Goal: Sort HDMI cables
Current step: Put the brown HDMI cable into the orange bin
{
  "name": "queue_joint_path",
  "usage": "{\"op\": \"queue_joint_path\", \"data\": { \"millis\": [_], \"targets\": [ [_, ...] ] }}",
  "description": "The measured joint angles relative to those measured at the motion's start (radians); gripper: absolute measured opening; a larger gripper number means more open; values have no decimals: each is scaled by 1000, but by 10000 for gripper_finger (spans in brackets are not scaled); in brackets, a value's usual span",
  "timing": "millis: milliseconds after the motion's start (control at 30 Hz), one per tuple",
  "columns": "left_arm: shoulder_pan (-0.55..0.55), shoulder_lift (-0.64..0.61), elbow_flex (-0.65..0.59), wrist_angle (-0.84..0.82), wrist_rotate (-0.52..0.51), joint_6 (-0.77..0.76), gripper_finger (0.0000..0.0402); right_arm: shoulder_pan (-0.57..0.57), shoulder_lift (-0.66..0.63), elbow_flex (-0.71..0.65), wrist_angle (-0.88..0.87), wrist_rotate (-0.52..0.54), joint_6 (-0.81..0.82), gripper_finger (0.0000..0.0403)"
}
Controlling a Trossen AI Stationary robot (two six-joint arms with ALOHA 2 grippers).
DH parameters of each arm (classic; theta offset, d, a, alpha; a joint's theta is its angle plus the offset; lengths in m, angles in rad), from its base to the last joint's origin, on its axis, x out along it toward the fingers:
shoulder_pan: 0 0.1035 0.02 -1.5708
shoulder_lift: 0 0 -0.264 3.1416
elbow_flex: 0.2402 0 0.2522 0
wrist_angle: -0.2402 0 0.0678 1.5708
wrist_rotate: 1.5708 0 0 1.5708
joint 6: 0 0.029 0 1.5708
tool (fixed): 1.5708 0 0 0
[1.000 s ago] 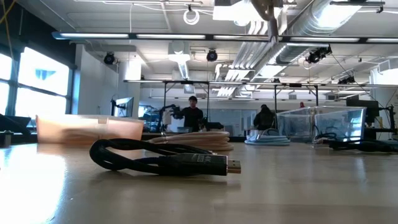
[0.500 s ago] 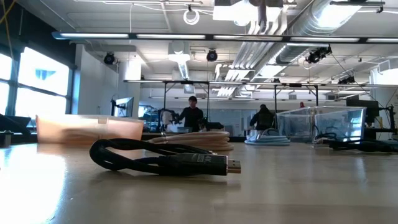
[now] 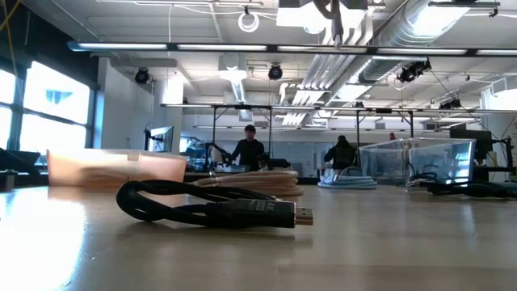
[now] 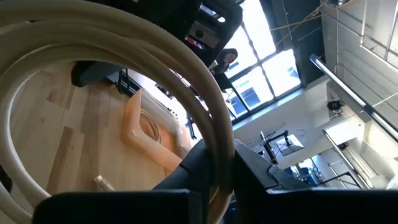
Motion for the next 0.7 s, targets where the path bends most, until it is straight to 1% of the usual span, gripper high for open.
{"op": "queue_joint_path", "data": {
  "millis": [67,300,467,700],
  "targets": [
    [0,0,0,9,16,0,262,0,0,0,2,3,0,39],
    [0,0,0,15,8,7,262,0,0,0,1,-5,2,39],
    [0,0,0,19,-46,8,262,-1,0,0,-1,-4,2,39],
    [0,0,0,12,-61,14,262,-1,0,-1,-1,-5,7,39]
  ]
}}
